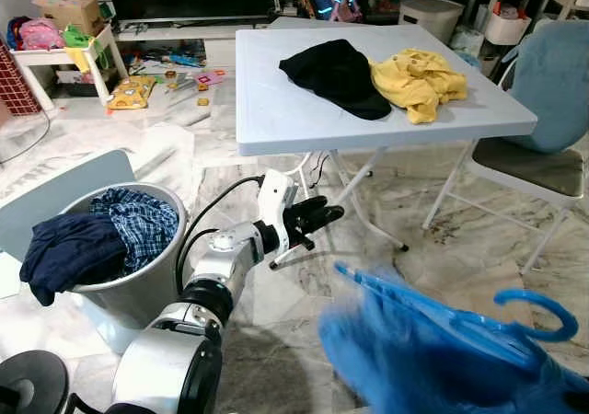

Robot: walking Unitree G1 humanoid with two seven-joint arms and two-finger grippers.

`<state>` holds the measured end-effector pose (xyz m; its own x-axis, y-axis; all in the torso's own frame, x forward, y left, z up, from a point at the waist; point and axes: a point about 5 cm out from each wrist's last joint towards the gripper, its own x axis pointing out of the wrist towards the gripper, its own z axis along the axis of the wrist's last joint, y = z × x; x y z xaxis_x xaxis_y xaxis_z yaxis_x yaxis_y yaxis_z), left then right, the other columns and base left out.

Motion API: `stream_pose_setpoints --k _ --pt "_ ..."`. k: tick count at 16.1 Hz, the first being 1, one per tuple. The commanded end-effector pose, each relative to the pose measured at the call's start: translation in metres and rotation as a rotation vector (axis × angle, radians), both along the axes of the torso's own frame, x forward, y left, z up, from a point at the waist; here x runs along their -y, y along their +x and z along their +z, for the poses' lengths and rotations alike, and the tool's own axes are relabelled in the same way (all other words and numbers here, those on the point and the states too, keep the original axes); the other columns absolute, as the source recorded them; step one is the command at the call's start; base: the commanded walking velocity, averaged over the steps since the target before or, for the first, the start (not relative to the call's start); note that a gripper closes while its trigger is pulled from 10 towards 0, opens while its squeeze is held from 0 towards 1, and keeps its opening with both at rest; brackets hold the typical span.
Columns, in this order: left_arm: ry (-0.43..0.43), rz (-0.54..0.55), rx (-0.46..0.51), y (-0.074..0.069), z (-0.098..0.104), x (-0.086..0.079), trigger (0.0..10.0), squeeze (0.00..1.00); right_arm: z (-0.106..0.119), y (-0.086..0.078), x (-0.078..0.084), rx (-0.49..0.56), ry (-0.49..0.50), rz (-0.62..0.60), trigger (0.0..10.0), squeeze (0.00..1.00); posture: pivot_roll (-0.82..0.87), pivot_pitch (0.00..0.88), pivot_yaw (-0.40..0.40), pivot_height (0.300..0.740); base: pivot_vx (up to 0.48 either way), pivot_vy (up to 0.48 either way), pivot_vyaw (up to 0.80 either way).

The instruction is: Hang hanger

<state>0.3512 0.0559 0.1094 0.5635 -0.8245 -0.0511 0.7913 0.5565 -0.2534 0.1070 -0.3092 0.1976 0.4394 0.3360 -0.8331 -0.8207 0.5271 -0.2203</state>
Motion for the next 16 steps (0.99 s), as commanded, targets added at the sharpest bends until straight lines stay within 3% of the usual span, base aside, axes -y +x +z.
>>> stream_pose_setpoints --k 1,5,6,7,8,11,13,14,16 --pt "-0.004 -0.012 0.026 0.004 0.009 0.000 0.0 0.00 0.010 -0.001 0.002 0.008 -0.014 0.034 10.0 0.00 -0.11 0.000 -0.023 0.740 0.000 0.000 0.00" --pt "0.019 -0.044 0.028 -0.002 0.004 0.008 0.0 0.00 0.022 0.009 -0.005 0.105 0.060 0.019 10.0 0.00 -0.12 0.000 -0.020 0.740 0.000 0.000 0.00" --pt "0.027 -0.033 0.035 -0.001 0.005 0.011 5.6 0.00 0.021 0.015 -0.006 0.149 0.065 0.002 10.0 0.00 -0.11 0.000 -0.022 0.740 0.000 0.000 0.00" --pt "0.025 -0.003 0.034 0.001 0.006 0.011 10.0 0.52 0.019 0.022 -0.007 0.206 0.057 -0.010 10.0 0.00 -0.11 0.000 -0.022 0.740 0.000 0.000 0.00" --pt "-0.008 0.005 0.028 0.002 0.009 0.010 10.0 1.00 0.015 0.030 -0.008 0.257 0.068 -0.041 10.0 0.00 -0.10 0.000 -0.023 0.740 0.000 0.000 0.00" --pt "0.033 0.093 0.087 0.004 0.008 -0.004 10.0 1.00 -0.005 0.051 -0.026 0.336 0.143 -0.088 10.0 0.00 -0.07 0.000 -0.027 0.740 0.000 0.000 0.00" --pt "0.152 0.236 0.070 0.008 -0.004 -0.023 10.0 1.00 -0.025 0.064 -0.041 0.354 0.268 -0.142 10.0 0.00 -0.05 0.000 -0.032 0.740 0.000 0.000 0.00" --pt "0.172 0.284 0.064 0.009 -0.006 -0.029 10.0 1.00 -0.033 0.069 -0.044 0.352 0.291 -0.178 10.0 0.00 -0.05 0.000 -0.032 0.740 0.000 0.000 0.00" --pt "0.181 0.330 0.070 0.012 -0.005 -0.036 10.0 1.00 -0.049 0.077 -0.044 0.332 0.246 -0.217 10.0 0.00 -0.04 0.000 -0.034 0.740 0.000 0.000 0.00"
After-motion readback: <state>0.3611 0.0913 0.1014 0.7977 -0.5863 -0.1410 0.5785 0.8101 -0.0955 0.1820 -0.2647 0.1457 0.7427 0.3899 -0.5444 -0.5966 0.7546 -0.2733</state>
